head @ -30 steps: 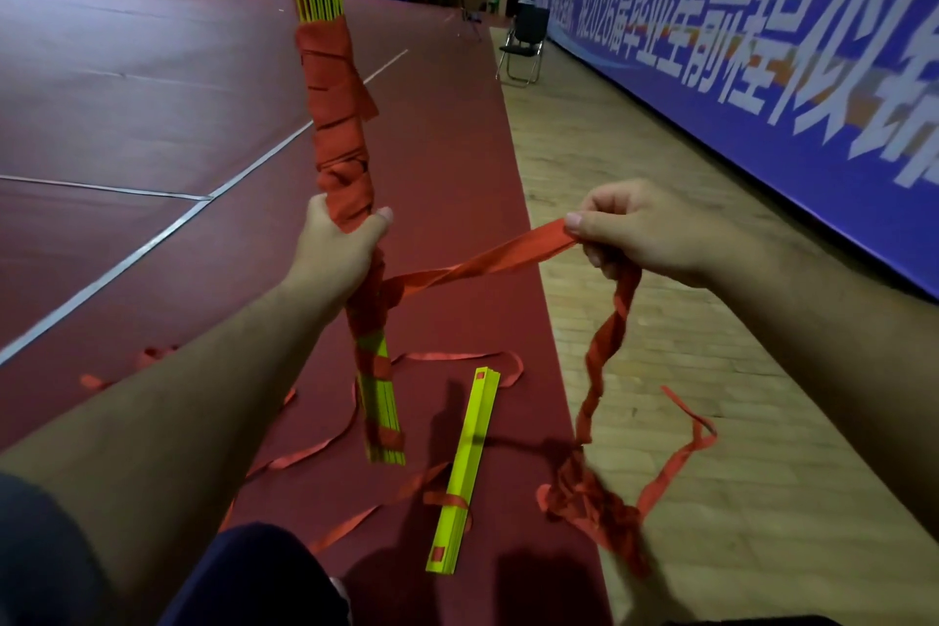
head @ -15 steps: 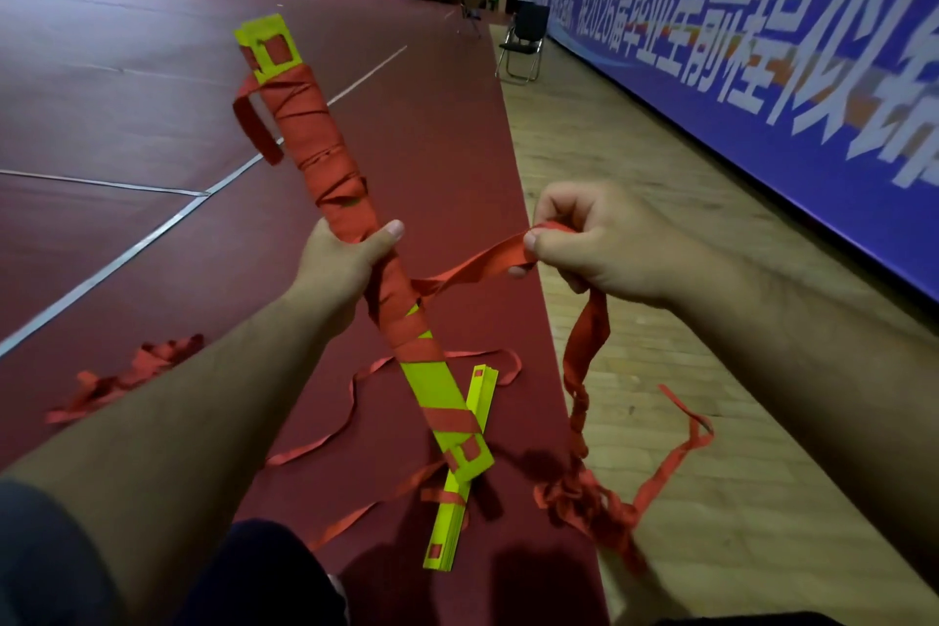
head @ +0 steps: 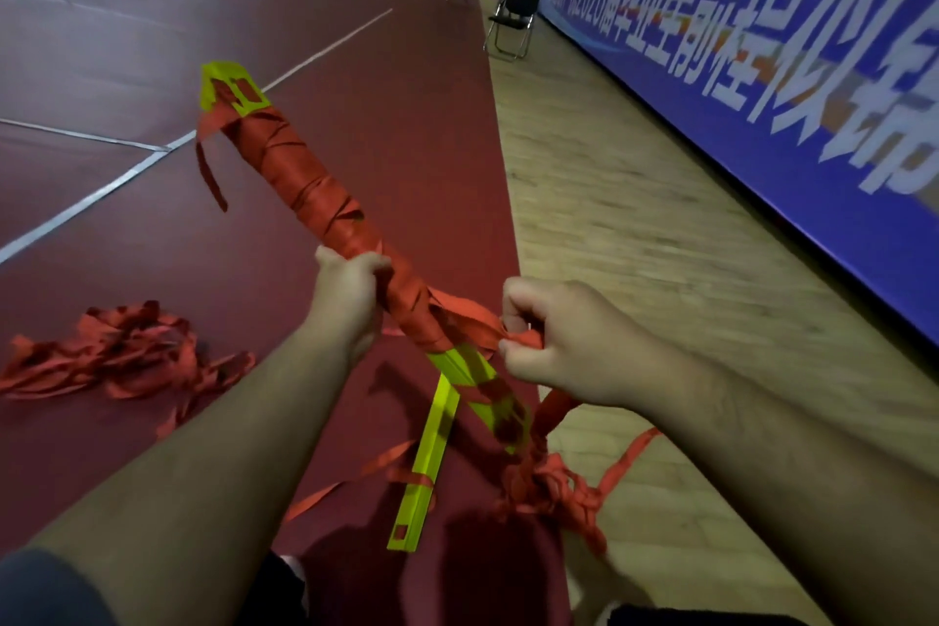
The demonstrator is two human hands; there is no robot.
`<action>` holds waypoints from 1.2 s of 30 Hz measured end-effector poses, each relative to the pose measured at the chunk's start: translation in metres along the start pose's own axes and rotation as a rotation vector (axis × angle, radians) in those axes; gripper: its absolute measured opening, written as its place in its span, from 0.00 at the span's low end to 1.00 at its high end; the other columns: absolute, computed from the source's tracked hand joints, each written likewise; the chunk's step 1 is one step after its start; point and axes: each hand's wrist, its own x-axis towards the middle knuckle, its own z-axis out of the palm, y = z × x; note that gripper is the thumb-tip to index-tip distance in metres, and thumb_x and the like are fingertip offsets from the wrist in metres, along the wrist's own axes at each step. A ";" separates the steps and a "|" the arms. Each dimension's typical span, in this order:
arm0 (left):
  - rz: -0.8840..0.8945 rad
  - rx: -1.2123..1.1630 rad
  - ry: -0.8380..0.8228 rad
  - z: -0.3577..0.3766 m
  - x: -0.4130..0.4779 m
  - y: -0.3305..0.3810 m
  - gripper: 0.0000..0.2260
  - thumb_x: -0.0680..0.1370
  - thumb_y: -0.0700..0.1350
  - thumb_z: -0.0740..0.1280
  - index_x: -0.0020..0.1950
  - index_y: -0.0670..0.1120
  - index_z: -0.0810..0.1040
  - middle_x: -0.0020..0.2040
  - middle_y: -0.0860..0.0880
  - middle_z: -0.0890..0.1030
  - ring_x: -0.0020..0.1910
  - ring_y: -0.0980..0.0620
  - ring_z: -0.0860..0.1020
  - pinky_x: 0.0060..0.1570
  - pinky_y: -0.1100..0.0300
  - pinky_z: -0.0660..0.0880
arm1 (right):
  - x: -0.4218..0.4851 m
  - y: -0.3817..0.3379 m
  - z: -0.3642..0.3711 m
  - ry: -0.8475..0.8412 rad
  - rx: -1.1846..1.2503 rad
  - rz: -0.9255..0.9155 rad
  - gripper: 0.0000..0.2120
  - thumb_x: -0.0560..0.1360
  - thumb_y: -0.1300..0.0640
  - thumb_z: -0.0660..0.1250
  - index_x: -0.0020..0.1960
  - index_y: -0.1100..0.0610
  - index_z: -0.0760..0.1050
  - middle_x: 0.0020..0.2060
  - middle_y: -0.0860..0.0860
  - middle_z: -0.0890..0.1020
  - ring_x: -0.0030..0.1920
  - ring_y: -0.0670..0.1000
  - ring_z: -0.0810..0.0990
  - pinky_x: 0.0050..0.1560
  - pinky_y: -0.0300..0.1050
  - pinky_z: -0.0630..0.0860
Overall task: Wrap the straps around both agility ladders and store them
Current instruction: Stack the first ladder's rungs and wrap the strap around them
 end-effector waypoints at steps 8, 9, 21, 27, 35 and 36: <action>-0.084 -0.089 -0.002 -0.009 0.002 -0.067 0.13 0.73 0.42 0.76 0.52 0.46 0.75 0.40 0.49 0.76 0.39 0.52 0.76 0.44 0.52 0.75 | -0.010 0.026 0.036 -0.056 -0.055 0.073 0.18 0.67 0.60 0.69 0.34 0.47 0.61 0.25 0.46 0.67 0.29 0.49 0.66 0.29 0.43 0.62; -0.118 -0.114 0.017 -0.007 0.003 -0.071 0.12 0.73 0.42 0.76 0.50 0.47 0.74 0.39 0.49 0.76 0.38 0.52 0.76 0.43 0.51 0.74 | -0.010 0.026 0.040 -0.060 -0.061 0.069 0.18 0.67 0.60 0.68 0.34 0.46 0.60 0.25 0.45 0.66 0.28 0.49 0.65 0.29 0.41 0.61; -0.165 -0.020 -0.204 0.005 0.020 -0.070 0.15 0.78 0.31 0.66 0.63 0.40 0.71 0.48 0.45 0.81 0.42 0.52 0.82 0.43 0.56 0.79 | -0.006 0.041 0.049 0.015 0.215 0.386 0.07 0.70 0.55 0.71 0.39 0.55 0.74 0.35 0.54 0.84 0.28 0.45 0.72 0.31 0.43 0.68; -0.215 -0.094 -0.243 0.008 0.011 -0.067 0.09 0.77 0.37 0.70 0.54 0.46 0.74 0.41 0.47 0.81 0.39 0.49 0.82 0.42 0.51 0.81 | -0.010 0.037 0.044 0.003 0.201 0.392 0.06 0.75 0.61 0.71 0.42 0.52 0.78 0.36 0.51 0.85 0.34 0.54 0.80 0.37 0.51 0.74; -0.270 -0.098 -0.267 0.015 0.010 -0.058 0.11 0.78 0.36 0.64 0.58 0.44 0.69 0.47 0.43 0.77 0.36 0.52 0.81 0.37 0.55 0.79 | -0.016 0.046 0.048 0.062 0.051 0.408 0.11 0.72 0.60 0.74 0.39 0.44 0.78 0.31 0.47 0.80 0.31 0.49 0.77 0.35 0.43 0.73; -0.296 -0.147 -0.306 0.016 0.010 -0.057 0.13 0.77 0.33 0.62 0.60 0.43 0.69 0.45 0.43 0.75 0.35 0.52 0.80 0.38 0.54 0.79 | -0.017 0.047 0.049 0.077 0.021 0.405 0.13 0.72 0.60 0.75 0.39 0.43 0.77 0.31 0.46 0.80 0.31 0.49 0.76 0.33 0.40 0.71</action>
